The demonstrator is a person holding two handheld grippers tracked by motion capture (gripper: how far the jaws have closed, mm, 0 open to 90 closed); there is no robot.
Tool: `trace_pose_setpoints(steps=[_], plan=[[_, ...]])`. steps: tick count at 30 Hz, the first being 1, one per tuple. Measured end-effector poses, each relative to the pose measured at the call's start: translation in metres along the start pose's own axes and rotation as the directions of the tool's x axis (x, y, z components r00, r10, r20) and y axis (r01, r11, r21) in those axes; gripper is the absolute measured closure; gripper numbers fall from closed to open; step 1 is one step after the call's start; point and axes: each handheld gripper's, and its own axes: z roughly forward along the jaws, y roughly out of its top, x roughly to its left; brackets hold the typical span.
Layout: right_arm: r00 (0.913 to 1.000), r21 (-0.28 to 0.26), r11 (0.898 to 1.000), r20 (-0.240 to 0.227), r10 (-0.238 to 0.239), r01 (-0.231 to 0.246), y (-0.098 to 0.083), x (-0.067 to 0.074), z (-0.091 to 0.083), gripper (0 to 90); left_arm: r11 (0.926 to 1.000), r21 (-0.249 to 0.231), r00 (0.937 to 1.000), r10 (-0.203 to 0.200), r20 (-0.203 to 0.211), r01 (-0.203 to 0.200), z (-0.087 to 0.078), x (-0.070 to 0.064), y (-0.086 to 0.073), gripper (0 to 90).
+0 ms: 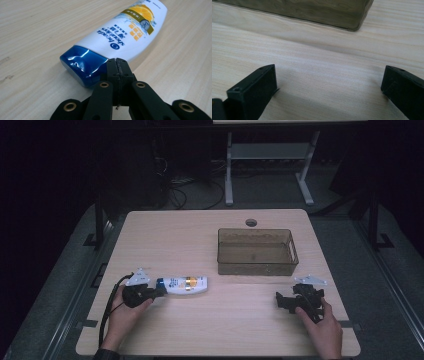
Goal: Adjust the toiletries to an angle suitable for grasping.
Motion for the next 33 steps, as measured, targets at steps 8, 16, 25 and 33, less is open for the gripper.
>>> trace_pose_setpoints(steps=[8,16,25,33], plan=[[1.0,0.0,1.0,0.0,0.001,-0.001,0.0,0.0,0.0,0.0,0.9997,-0.013,0.9996,-0.022,-0.018,0.022,0.004,0.008,0.003,89.8],[1.0,0.0,1.0,0.0,0.001,-0.001,0.0,0.0,0.0,0.0,0.9995,-0.013,0.999,-0.028,-0.036,0.028,0.01,0.019,0.01,89.9],[1.0,0.0,1.0,0.0,0.0,0.0,0.0,0.0,0.0,0.0,0.999,-0.019,0.998,-0.041,-0.048,0.041,0.017,0.026,0.015,89.9],[1.0,0.0,1.0,0.0,0.001,-0.001,0.0,0.0,0.0,0.0,0.9984,-0.035,0.9975,-0.046,-0.054,0.044,0.025,0.033,0.025,89.9]])
